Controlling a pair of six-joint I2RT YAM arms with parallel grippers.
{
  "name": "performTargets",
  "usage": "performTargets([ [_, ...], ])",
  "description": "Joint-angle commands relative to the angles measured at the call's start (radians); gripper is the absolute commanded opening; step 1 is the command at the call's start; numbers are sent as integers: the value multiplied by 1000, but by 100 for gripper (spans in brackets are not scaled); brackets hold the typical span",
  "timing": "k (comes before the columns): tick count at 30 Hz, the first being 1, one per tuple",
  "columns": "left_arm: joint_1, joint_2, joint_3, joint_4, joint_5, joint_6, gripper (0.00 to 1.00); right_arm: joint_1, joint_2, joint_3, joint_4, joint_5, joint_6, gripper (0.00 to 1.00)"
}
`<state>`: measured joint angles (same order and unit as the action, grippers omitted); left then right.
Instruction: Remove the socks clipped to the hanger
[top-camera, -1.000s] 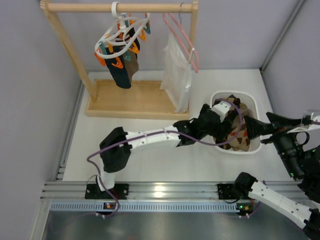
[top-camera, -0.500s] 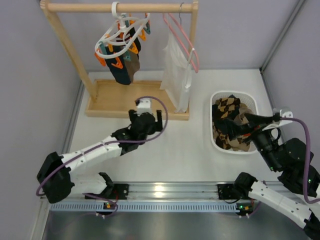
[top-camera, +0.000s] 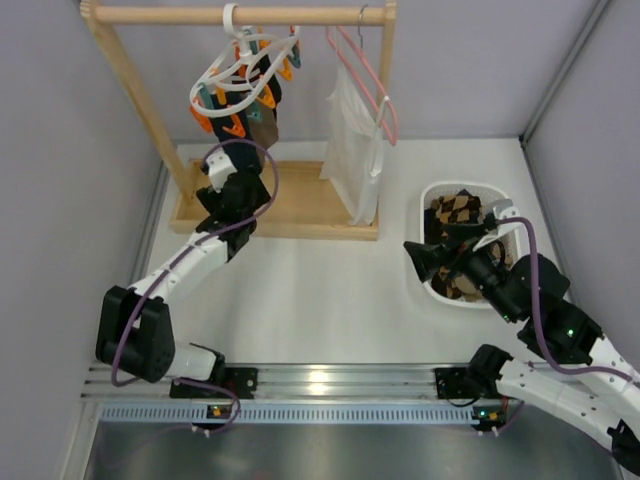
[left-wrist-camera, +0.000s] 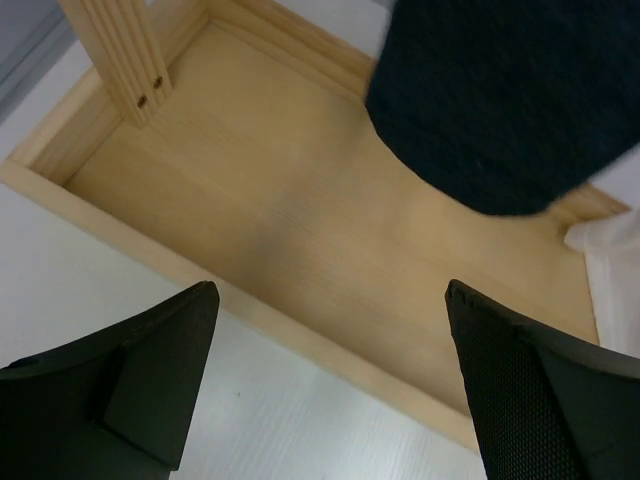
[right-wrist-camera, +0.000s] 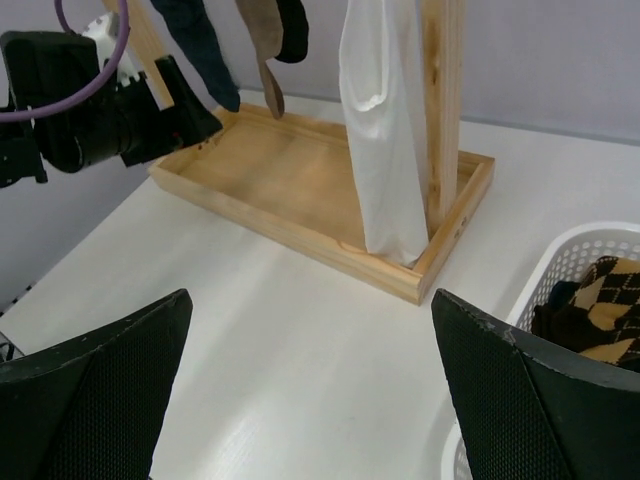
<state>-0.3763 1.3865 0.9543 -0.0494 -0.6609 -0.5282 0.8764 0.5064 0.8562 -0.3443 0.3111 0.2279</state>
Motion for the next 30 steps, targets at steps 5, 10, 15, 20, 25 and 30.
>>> performTargets([
  [5, 227, -139, -285, 599, 409, 80, 99, 7, 34, -11, 85, -86, -61, 99],
  [10, 332, -172, -571, 1105, 641, 67, 98, 7, 43, -22, 103, -119, -93, 99],
  [15, 572, 1, -392, 1105, 1141, -11, 99, 7, 29, -36, 99, -194, -111, 99],
  [20, 723, 166, -220, 1160, 1458, -116, 98, 7, 7, -52, 88, -248, -153, 100],
  [25, 723, 215, -94, 1151, 1607, -116, 99, 7, 6, -54, 68, -302, -162, 100],
  [30, 725, 310, 78, 1145, 1811, -200, 98, 7, 15, -60, 62, -354, -167, 99],
])
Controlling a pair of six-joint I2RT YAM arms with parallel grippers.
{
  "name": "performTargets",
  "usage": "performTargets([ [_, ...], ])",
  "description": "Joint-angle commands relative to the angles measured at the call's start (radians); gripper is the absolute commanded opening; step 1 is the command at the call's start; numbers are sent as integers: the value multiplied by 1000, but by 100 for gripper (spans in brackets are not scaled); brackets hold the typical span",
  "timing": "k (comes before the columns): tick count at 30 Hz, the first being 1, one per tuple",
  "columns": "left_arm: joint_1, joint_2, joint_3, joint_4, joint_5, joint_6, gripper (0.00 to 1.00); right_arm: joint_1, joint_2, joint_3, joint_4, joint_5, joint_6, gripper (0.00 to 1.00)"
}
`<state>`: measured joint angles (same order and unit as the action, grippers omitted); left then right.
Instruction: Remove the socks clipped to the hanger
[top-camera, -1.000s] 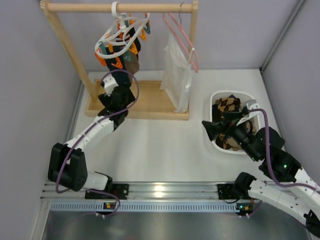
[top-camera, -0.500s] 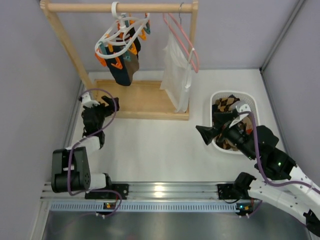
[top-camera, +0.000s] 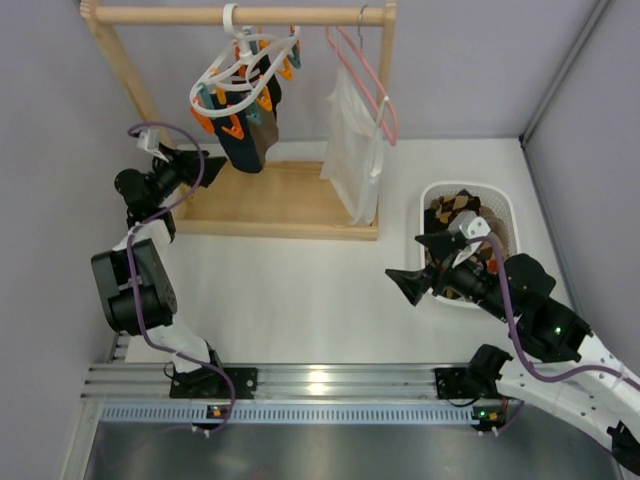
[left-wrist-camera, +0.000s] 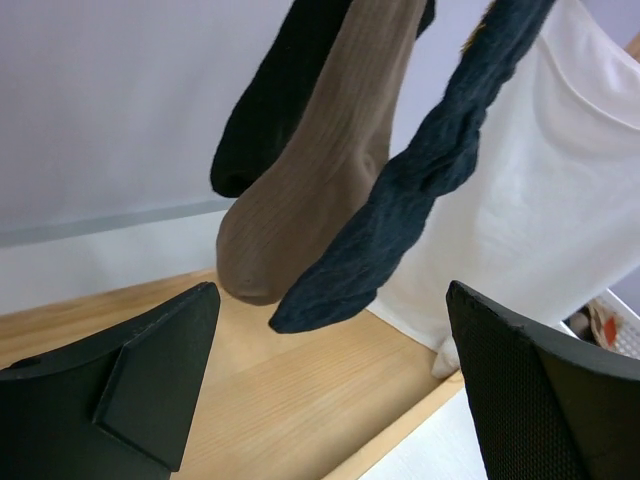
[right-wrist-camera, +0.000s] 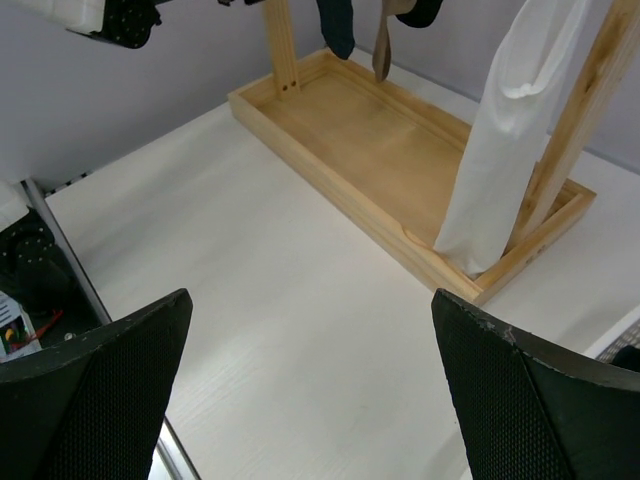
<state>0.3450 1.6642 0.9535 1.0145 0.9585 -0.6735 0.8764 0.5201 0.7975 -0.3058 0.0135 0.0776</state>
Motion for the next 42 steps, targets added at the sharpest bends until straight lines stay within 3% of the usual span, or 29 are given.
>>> performTargets([
  [1, 3, 37, 83, 82, 194, -55, 98, 7, 6, -3, 25, -64, -16, 99],
  [11, -9, 77, 172, 82, 151, -3, 99, 7, 37, 0, 31, -109, -18, 100],
  [23, -113, 210, 271, 82, 120, 11, 97, 7, 34, -14, 37, -99, -18, 99],
  [25, -113, 197, 249, 82, 92, 26, 85, 7, 46, -12, 39, -99, -18, 99],
  [27, -113, 180, 216, 81, 56, 54, 53, 7, 63, -12, 40, -96, -19, 99],
  [28, -113, 161, 205, 82, 39, 61, 31, 7, 69, -12, 40, -98, -19, 100],
  [29, -115, 151, 180, 81, -7, 71, 15, 9, 73, -12, 42, -99, -19, 99],
  [30, -113, 141, 169, 81, -21, 77, 9, 7, 81, -12, 43, -99, -19, 99],
  [33, -115, 109, 143, 82, -67, 69, 0, 9, 87, -9, 42, -101, -19, 100],
  [38, -138, 33, 30, 82, -210, 15, 0, 9, 72, -15, 53, -99, -16, 99],
  [42, -208, -171, -116, -8, -433, 84, 0, 7, 37, -21, 89, -83, 10, 100],
])
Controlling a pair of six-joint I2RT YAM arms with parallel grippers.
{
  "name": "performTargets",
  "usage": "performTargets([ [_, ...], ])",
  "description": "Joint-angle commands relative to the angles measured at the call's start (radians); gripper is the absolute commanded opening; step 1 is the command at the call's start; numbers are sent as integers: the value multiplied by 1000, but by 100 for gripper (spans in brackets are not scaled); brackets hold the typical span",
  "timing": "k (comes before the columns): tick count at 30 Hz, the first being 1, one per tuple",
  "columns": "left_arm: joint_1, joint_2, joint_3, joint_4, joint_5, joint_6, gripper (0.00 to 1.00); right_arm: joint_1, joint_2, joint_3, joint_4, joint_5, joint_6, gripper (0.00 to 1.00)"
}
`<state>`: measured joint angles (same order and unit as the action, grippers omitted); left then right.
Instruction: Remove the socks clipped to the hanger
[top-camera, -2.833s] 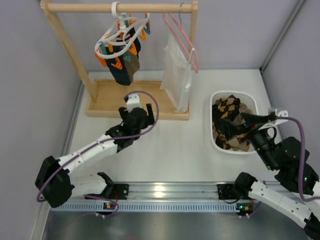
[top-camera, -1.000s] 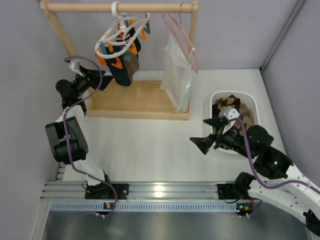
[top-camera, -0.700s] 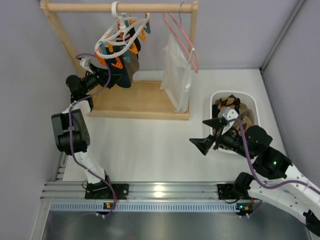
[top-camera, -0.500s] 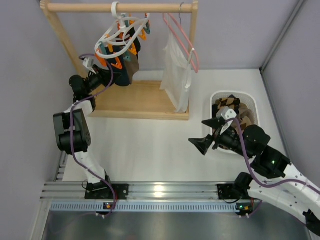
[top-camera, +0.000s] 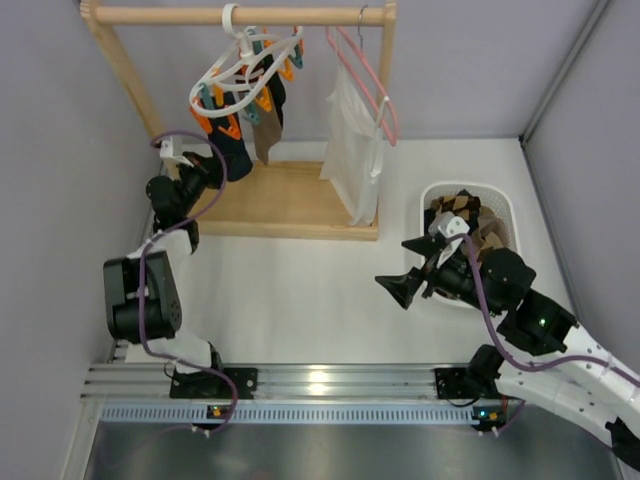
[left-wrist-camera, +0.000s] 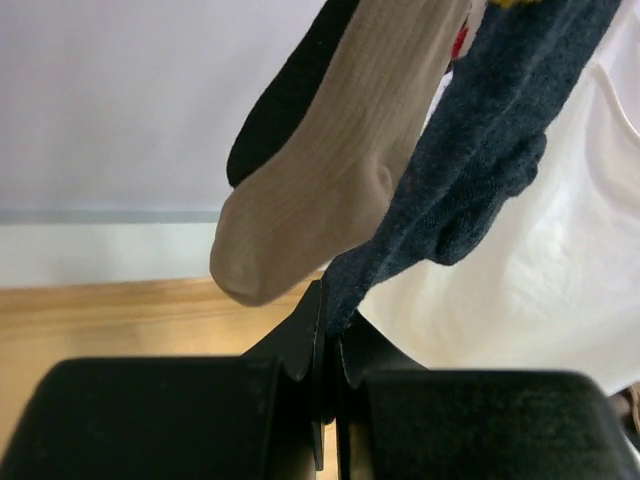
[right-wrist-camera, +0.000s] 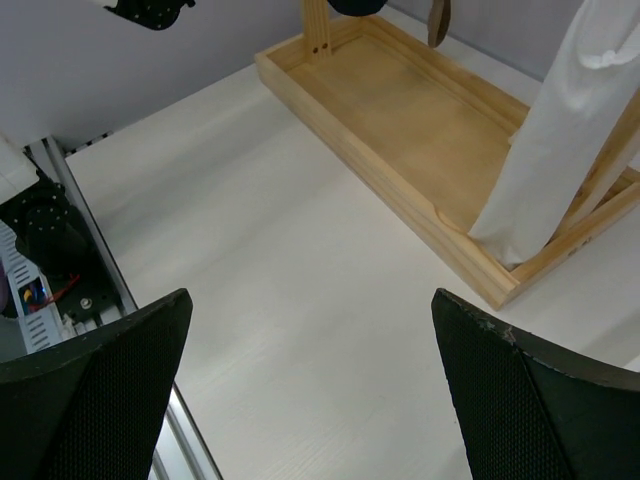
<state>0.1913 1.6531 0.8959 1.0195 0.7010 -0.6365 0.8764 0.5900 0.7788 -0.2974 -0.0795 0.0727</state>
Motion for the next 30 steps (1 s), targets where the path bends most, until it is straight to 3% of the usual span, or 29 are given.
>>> performTargets([
  [1, -76, -199, -92, -98, -272, 79, 0, 7, -41, -1, 86, 23, 21, 99],
  [7, -311, -496, -215, -289, -549, 210, 0, 7, -64, 23, 109, 50, 85, 99],
  [13, -528, -631, -242, -461, -885, 314, 0, 7, -50, 54, 133, 73, 165, 100],
  [18, -677, -613, -190, -571, -1070, 374, 0, 7, -16, 129, 90, 142, 217, 99],
  [24, -927, -500, -122, -575, -1329, 526, 0, 7, 96, 287, -17, 225, 234, 99],
  [30, -1065, -374, -3, -585, -1551, 627, 0, 7, 234, 474, -88, 238, 188, 99],
])
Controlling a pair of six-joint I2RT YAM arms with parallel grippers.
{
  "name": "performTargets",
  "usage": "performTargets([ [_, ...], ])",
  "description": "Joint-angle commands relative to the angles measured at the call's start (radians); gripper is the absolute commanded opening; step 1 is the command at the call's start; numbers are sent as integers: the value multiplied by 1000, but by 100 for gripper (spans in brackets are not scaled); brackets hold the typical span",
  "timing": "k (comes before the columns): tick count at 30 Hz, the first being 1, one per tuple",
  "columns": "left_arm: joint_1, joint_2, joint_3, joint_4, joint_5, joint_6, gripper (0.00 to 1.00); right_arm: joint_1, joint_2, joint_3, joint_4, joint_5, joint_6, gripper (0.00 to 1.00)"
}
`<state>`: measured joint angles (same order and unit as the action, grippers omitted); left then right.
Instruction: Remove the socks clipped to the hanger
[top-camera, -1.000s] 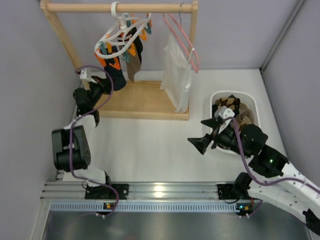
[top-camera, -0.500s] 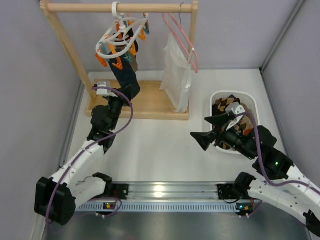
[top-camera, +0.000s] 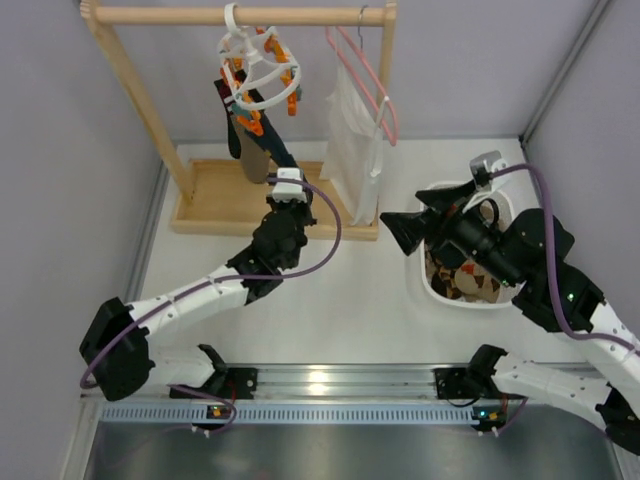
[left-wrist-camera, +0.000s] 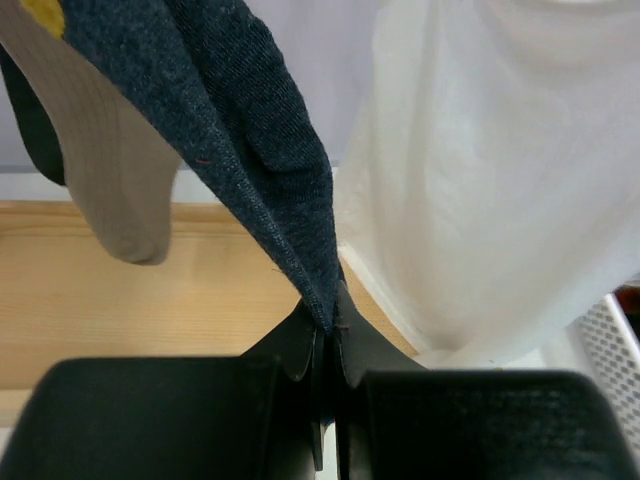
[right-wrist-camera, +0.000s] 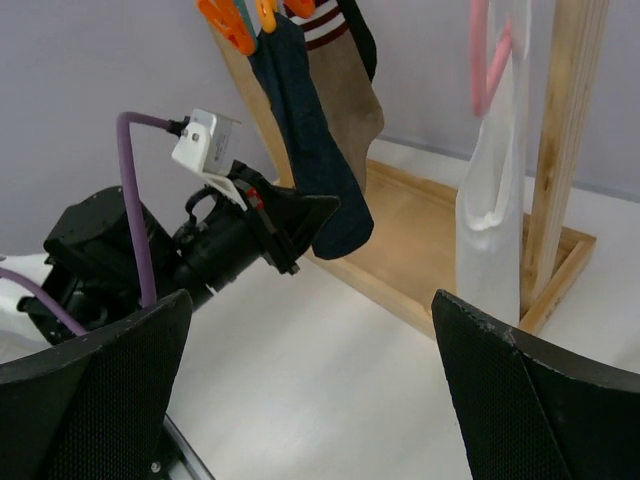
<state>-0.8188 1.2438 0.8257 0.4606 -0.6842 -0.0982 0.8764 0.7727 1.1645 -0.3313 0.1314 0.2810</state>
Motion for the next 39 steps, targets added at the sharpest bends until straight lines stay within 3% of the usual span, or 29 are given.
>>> performTargets([
  [1, -68, 67, 82, -27, -234, 124, 0, 7, 69, 140, -67, 34, -31, 100],
  [9, -123, 216, 257, -27, -489, 286, 0, 9, 295, 427, -152, 56, -115, 99],
  [19, -125, 364, 398, -23, -529, 429, 0, 26, 592, 745, -195, 46, -203, 100],
  [22, -125, 416, 458, -23, -563, 469, 0, 50, 721, 888, -225, 71, -253, 96],
  [27, -123, 473, 503, -22, -580, 512, 0, 101, 896, 1110, -239, 165, -345, 82],
  [31, -123, 490, 527, -22, -574, 512, 0, 144, 994, 1161, -181, 206, -404, 73],
  [39, -123, 551, 595, -19, -614, 578, 0, 176, 1102, 1181, -63, 143, -440, 69],
])
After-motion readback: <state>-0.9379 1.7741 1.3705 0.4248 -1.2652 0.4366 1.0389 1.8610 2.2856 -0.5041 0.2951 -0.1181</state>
